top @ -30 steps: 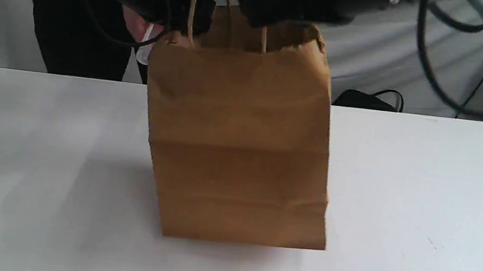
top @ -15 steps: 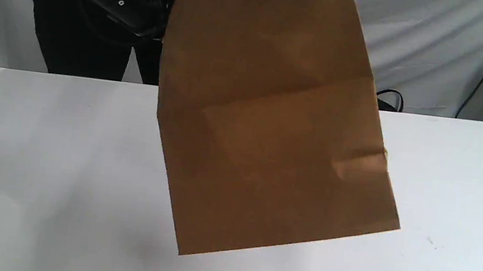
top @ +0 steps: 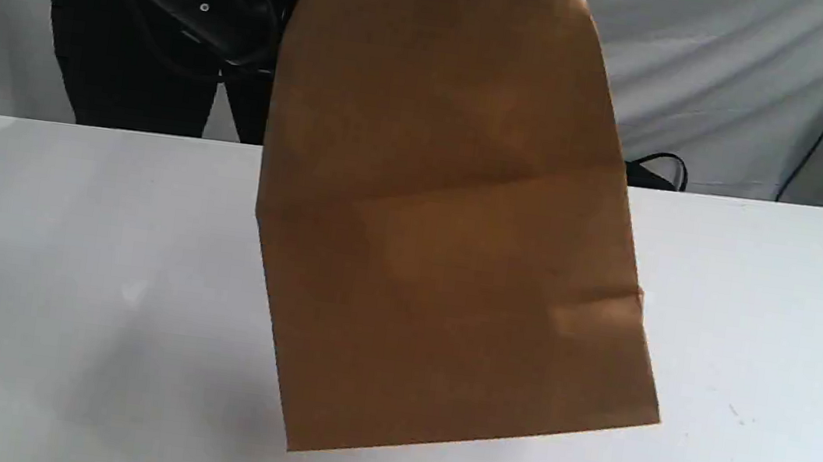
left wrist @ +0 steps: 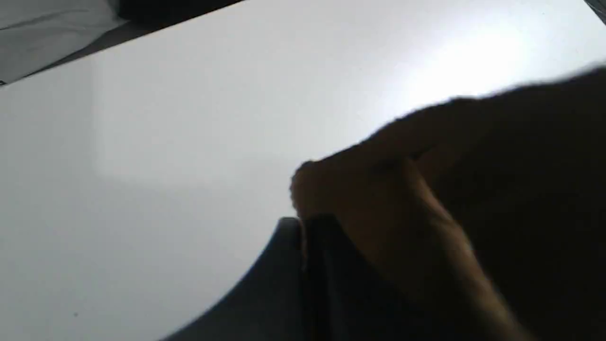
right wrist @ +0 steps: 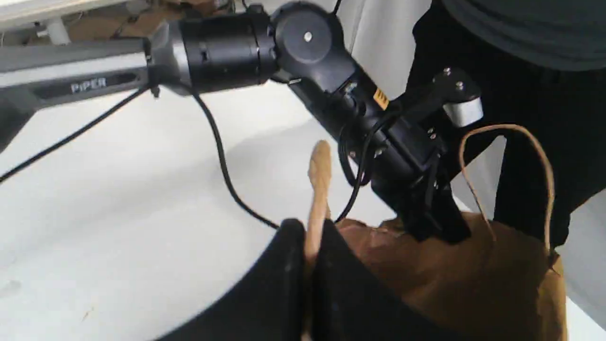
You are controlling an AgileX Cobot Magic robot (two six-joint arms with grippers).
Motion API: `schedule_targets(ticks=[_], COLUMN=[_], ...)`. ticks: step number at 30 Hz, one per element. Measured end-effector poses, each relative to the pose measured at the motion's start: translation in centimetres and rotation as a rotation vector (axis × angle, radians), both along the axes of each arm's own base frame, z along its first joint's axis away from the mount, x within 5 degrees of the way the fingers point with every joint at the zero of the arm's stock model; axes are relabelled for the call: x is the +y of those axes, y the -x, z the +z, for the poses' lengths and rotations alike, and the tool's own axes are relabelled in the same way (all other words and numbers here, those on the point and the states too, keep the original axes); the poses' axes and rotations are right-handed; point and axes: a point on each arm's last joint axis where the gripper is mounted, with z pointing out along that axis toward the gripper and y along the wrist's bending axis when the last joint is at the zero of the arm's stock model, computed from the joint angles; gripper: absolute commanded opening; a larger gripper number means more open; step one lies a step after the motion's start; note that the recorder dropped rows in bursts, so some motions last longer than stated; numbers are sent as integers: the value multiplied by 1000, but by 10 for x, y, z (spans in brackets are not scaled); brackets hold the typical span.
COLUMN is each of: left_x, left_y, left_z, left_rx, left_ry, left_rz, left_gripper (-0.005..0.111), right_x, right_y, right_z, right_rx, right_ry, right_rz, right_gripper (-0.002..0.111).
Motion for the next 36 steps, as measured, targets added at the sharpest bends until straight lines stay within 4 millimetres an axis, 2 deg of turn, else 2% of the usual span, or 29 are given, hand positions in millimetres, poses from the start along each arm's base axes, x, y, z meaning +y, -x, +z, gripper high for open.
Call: schedule_targets(ticks=[5,9,16,22,26,30,31,34,36], left_x=[2,3,5,6,6,6,6,6,6], left_y=[6,10,13,14,15,17,17,17,17], left_z=[24,36,32,31,30,29,29,29,29], left_rx=[-86,-128,-105,-96,-88,-70,-69,-60,-58], left_ry=[-17,-26,-68,-83,-85,-89,-89,-86,-84], left_rz=[-12,-29,-57,-66,-72,-86,-87,-79,-76], left_gripper=[0,0,0,1,11,35,44,59,60], right_x=[1,2,2,2,3,3,3,3,3], right_y=[-1,-1,-1,-1,-2,-2,-3,-3,-3], right_z=[-27,-61,-94,-103,-101,-100,-100,-100,-100], right_rx=[89,188,265,284,280,275,274,269,268], right_ry=[60,110,129,130,106,98,97,94,94], right_rz=[18,23,25,17,7,1,-1,-5,-6], right_gripper=[0,0,0,0,0,0,0,3,9])
